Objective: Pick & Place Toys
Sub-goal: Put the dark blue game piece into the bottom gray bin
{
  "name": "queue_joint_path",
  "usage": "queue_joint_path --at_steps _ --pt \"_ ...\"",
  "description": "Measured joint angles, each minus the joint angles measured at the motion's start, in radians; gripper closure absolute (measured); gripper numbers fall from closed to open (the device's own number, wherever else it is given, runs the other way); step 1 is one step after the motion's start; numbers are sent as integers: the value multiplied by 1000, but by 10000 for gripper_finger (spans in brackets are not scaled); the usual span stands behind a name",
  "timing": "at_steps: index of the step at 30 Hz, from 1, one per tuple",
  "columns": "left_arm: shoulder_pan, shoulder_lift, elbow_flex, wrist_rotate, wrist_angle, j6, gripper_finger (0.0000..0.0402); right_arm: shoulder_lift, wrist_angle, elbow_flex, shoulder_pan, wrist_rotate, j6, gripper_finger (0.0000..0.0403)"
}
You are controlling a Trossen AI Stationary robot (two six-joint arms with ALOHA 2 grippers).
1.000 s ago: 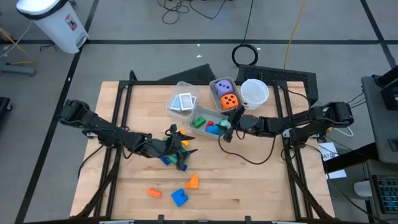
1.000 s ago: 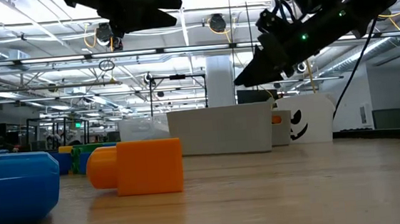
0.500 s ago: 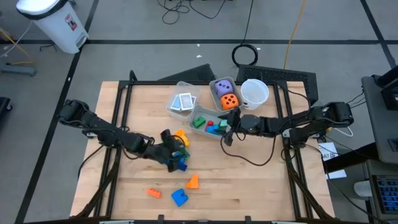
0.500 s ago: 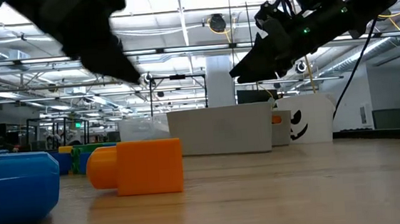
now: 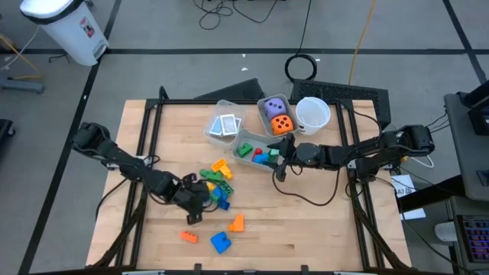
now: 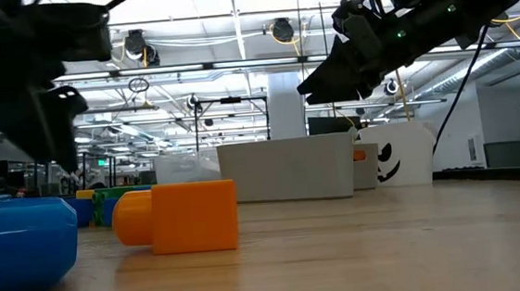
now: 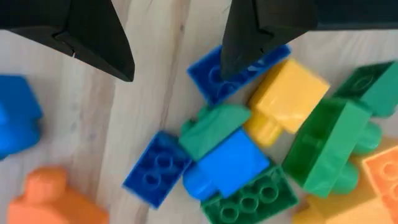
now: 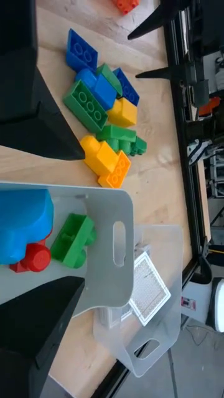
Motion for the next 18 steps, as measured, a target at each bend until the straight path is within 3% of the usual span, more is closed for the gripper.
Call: queue_joint_path --at_steps 6,18 --pt "-29 0 -25 -71 -11 -7 156 0 0 0 0 0 -3 108" --pt "-29 0 -107 -21 -2 -176 156 0 0 0 0 0 -7 108"
